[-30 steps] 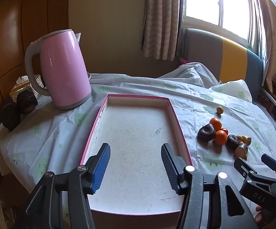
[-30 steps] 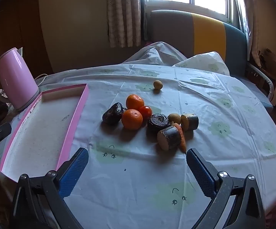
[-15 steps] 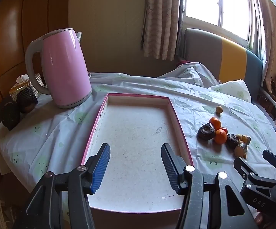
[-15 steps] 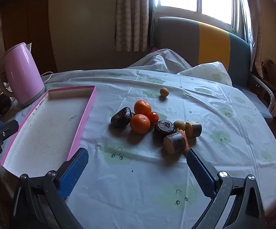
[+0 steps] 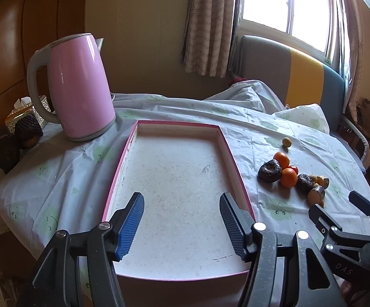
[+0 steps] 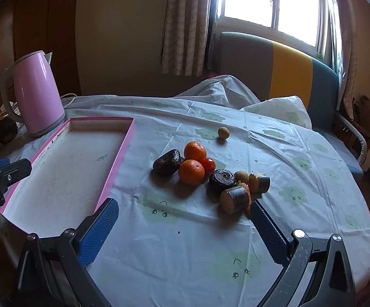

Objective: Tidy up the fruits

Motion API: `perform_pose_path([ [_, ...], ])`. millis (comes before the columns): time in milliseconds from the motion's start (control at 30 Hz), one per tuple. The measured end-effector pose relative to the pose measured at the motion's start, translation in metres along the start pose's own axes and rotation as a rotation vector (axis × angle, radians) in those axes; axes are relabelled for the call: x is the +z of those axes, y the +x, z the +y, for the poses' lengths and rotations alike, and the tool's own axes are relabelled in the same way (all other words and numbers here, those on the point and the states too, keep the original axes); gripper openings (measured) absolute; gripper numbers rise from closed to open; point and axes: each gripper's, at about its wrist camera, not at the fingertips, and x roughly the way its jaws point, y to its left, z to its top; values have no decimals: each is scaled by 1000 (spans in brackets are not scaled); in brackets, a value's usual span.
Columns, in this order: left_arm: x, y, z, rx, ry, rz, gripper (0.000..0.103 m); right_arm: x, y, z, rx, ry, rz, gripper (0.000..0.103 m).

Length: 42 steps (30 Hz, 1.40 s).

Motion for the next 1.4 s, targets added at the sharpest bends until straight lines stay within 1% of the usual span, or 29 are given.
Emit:
perform_pose_path([
  [200, 0, 0, 0, 12, 7, -1, 62, -1, 0, -3, -1, 9, -1, 103],
  [933, 0, 5, -11, 3, 35, 19, 62, -2, 3, -13, -7, 22, -1, 103],
  [1233, 0, 6, -18, 3, 57, 25, 62, -3, 3, -23, -10, 39, -10, 103],
  [1400, 0, 7, -24, -9, 76, 30, 62, -6, 6, -35, -8, 68, 10, 103],
])
